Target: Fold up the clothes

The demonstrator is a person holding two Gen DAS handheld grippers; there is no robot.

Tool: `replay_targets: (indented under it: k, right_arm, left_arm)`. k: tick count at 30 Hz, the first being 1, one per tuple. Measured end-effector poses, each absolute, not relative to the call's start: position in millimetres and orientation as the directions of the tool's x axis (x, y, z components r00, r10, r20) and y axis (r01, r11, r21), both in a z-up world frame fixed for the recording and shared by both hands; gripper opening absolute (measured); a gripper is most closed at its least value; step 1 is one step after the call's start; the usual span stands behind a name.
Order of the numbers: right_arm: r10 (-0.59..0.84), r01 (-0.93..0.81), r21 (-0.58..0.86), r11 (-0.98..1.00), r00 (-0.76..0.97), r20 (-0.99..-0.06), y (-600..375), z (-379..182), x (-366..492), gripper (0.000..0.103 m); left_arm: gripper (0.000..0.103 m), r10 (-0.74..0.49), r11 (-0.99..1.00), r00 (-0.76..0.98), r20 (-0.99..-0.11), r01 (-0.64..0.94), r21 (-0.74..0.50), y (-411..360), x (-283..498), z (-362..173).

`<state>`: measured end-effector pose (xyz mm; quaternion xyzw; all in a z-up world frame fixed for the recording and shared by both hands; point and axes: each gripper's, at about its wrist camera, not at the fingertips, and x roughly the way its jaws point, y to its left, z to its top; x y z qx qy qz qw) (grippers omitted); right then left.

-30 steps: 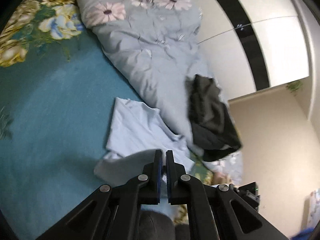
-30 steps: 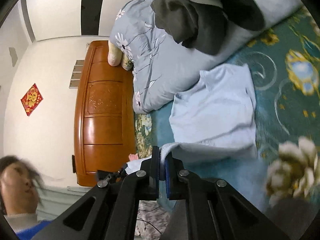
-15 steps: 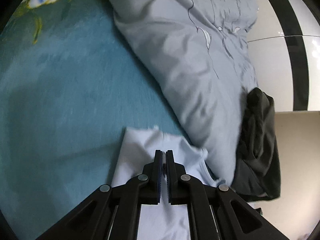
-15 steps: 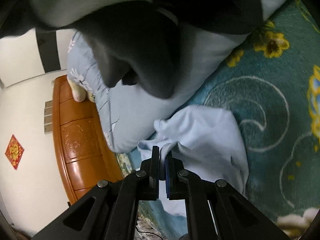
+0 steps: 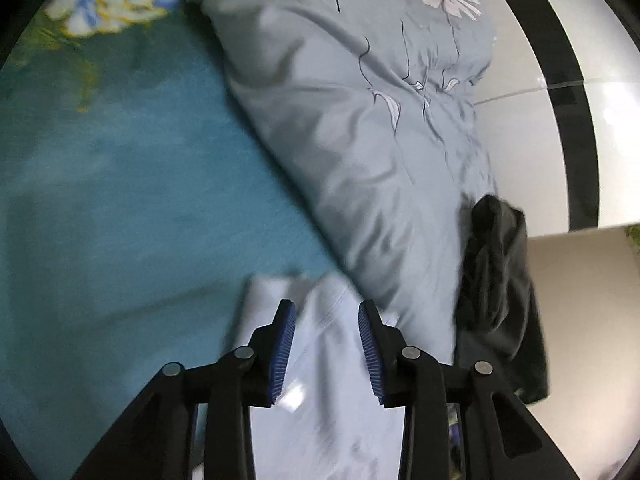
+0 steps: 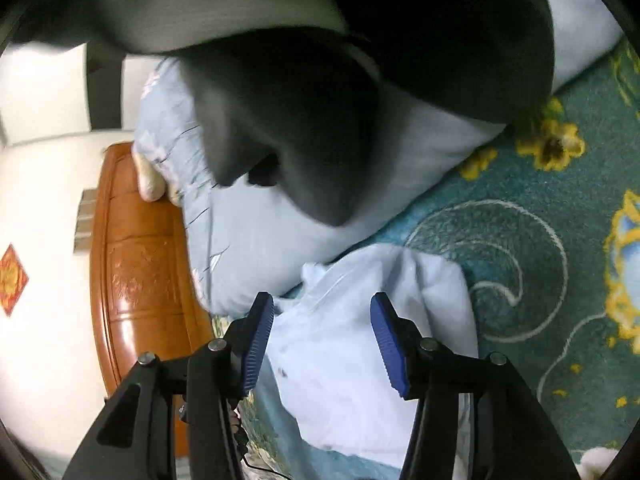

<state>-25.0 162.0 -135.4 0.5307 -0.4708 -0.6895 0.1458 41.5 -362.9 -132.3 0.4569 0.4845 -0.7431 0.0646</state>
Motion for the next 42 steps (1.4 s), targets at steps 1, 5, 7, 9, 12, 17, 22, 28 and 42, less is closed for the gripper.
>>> replay_targets:
  k: [1,5,7,9,12,17,22,28,42]
  right_arm:
    - [-0.690,-0.282,0.793,-0.540,-0.391,-0.609,162.5,-130.0,-18.1,0.053]
    - [-0.618,-0.301,0.702,-0.645,-0.335,-0.711,172.4,-136.0,29.0,0.053]
    - [-0.581,-0.344,0.647,-0.680,-0.285,-0.762,178.2,-150.4,53.7,0.053]
    - [-0.583,-0.405,0.623,-0.669,-0.234,-0.778,183.2,-167.8,79.3,0.053]
    - [-0.605,-0.427,0.633,-0.646,-0.218,-0.766,179.6,-176.8,98.5,0.053]
    - [-0.628,-0.371,0.638,-0.675,-0.164,-0.761,152.1,-181.8,97.9,0.052]
    - [-0.615,-0.337,0.620,-0.708,-0.137,-0.777,128.5,-182.1,100.2,0.032]
    - [-0.641,-0.373,0.648,-0.664,-0.161,-0.750,123.4,-178.7,102.2,0.006]
    - [-0.602,-0.386,0.615,-0.687,-0.171,-0.780,142.7,-159.3,107.6,0.005]
  left_arm:
    - [0.037,0.328,-0.547,-0.559,-0.762,0.545,-0.635,-361.2,57.6,-131.0]
    - [0.037,0.318,-0.589,-0.467,-0.825,0.584,-0.558,-351.1,114.5,-146.0]
    - [0.037,0.328,-0.603,-0.408,-0.852,0.604,-0.521,-341.1,139.5,-160.0]
    - [0.037,0.329,-0.611,-0.369,-0.869,0.618,-0.494,-332.4,157.7,-170.2]
    - [0.037,0.355,-0.588,-0.376,-0.856,0.623,-0.517,-327.1,167.1,-175.9]
    - [0.038,0.389,-0.552,-0.385,-0.837,0.630,-0.546,-320.2,168.6,-182.1]
    - [0.038,0.402,-0.539,-0.391,-0.828,0.630,-0.559,-314.4,171.2,-182.0]
    - [0.009,0.402,-0.505,-0.419,-0.814,0.640,-0.579,-311.9,172.9,-175.9]
    - [0.007,0.384,-0.443,-0.469,-0.795,0.662,-0.605,-318.6,189.9,-166.7]
